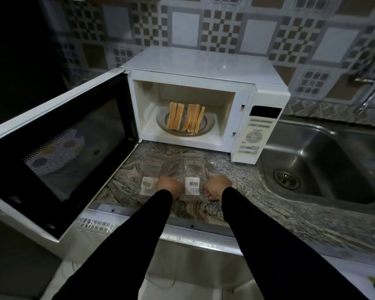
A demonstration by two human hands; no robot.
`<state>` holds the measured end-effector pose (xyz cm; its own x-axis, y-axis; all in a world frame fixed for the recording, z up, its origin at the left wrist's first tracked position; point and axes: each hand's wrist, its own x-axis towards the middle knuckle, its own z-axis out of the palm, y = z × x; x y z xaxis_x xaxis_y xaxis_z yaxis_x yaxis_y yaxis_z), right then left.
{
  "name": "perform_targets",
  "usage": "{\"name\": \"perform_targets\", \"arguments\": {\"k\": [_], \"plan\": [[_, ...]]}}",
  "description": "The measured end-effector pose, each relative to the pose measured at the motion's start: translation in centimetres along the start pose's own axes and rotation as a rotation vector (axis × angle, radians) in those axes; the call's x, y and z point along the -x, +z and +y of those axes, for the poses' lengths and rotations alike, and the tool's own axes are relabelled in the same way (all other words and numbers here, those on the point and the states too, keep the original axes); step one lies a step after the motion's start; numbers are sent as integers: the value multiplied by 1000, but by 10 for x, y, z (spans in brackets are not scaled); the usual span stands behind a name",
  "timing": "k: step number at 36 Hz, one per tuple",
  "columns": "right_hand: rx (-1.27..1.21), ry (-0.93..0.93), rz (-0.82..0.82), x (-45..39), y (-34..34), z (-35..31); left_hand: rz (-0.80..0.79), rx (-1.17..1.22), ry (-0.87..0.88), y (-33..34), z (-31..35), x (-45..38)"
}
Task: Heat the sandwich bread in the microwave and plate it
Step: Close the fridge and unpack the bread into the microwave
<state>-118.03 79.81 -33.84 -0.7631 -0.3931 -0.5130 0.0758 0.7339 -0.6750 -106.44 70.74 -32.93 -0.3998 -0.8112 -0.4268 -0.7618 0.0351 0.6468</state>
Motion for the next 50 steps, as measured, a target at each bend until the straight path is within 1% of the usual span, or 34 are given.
{"name": "perform_targets", "arguments": {"k": [2,4,8,11,14,15,17,19,21,22,24,28,31,36,39,43,46,48,50], "plan": [[11,-16,20,4,-1,-2,30,21,4,-2,2,6],[22,-21,39,5,0,-1,13,-13,52,-3,0,8],[73,-25,37,4,-1,2,48,-57,87,-6,2,13],[51,-24,56,21,-3,-4,207,-117,157,-18,6,25],[10,-4,40,30,0,-6,424,-123,291,-30,0,29],[-1,5,36,35,2,-8,473,-116,341,-34,-5,27],[-23,26,44,39,8,-8,502,-59,360,-39,-18,19],[-39,38,57,44,14,-9,454,4,283,-44,-31,12],[-48,50,63,49,22,-9,382,-21,175,-47,-45,7],[-49,47,67,50,25,-8,313,-53,127,-48,-50,6],[-29,44,79,48,32,-5,203,-101,87,-50,-60,3],[-63,51,111,33,41,9,132,-166,49,-53,-67,-2],[-149,99,114,53,41,1,121,-168,65,-58,-65,-1],[-267,141,100,57,43,0,63,-139,91,-52,-65,-4],[-305,170,94,62,40,0,56,-114,105,-44,-71,-13],[-308,118,106,75,35,2,54,-38,140,-55,-60,11],[-341,71,117,86,32,2,25,69,172,-59,-54,17],[-372,70,152,90,31,-2,5,86,203,-64,-48,20],[-406,79,182,98,29,-7,36,87,221,-72,-41,26]]}}
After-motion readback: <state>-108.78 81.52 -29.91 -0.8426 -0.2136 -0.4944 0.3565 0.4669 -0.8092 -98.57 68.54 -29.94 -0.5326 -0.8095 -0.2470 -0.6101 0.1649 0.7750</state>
